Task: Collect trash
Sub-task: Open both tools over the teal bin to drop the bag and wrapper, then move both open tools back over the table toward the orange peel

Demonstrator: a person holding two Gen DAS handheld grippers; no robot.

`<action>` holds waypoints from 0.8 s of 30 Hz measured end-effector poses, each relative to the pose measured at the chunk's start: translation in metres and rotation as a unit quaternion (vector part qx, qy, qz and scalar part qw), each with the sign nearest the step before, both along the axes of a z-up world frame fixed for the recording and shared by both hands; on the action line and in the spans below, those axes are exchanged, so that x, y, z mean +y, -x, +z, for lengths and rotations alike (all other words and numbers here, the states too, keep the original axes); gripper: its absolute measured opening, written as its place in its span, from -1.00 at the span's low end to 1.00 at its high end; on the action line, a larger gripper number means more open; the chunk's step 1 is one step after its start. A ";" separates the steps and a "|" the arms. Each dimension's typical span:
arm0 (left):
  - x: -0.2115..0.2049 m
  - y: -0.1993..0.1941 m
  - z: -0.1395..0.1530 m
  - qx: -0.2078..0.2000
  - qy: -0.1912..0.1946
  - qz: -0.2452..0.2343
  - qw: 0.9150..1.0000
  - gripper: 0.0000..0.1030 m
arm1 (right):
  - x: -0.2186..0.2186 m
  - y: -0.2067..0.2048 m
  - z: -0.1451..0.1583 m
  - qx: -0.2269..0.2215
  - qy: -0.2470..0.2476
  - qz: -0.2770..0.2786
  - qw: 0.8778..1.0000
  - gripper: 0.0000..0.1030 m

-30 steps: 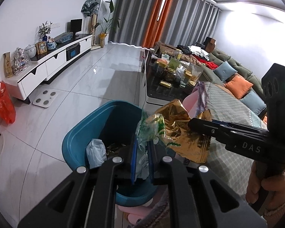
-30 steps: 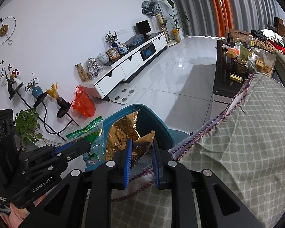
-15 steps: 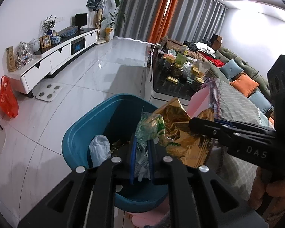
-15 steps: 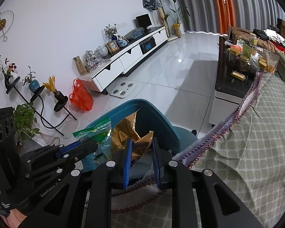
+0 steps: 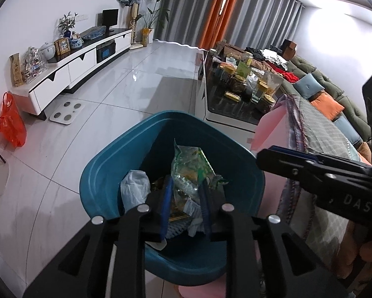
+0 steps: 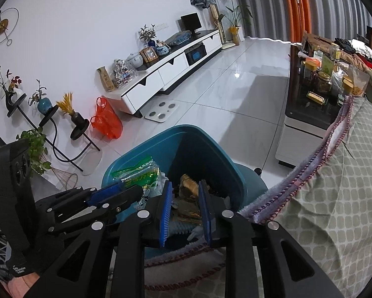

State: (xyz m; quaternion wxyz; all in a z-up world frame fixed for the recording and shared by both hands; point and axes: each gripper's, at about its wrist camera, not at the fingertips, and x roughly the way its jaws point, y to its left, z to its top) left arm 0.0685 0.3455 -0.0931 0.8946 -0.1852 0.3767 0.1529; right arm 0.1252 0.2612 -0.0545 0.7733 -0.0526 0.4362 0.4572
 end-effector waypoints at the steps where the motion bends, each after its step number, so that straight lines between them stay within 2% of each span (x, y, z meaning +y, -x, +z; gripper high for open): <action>1: 0.000 0.001 0.000 -0.001 -0.002 0.001 1.000 -0.48 | -0.003 -0.002 0.000 0.001 -0.003 -0.002 1.000 -0.55; 5: -0.001 0.008 0.002 -0.006 -0.014 0.001 1.000 -0.33 | -0.015 -0.002 0.003 0.002 -0.012 -0.006 1.000 -0.47; 9: -0.005 0.015 0.010 -0.017 -0.028 0.000 0.999 -0.05 | -0.026 0.000 0.010 -0.002 -0.025 -0.007 1.000 -0.35; 13: -0.013 0.024 0.022 -0.032 -0.046 0.000 0.998 0.21 | -0.042 0.005 0.019 -0.015 -0.038 -0.009 0.999 -0.32; 15: -0.019 0.030 0.029 -0.041 -0.060 -0.001 0.997 0.39 | -0.052 0.008 0.023 -0.020 -0.045 -0.010 0.999 -0.21; 17: -0.025 0.035 0.035 -0.048 -0.070 -0.001 0.996 0.48 | -0.063 0.010 0.028 -0.026 -0.050 -0.014 0.998 -0.17; 24: -0.052 0.044 0.054 -0.067 -0.083 -0.021 0.994 0.62 | -0.110 0.016 0.040 -0.039 -0.071 -0.033 0.996 -0.08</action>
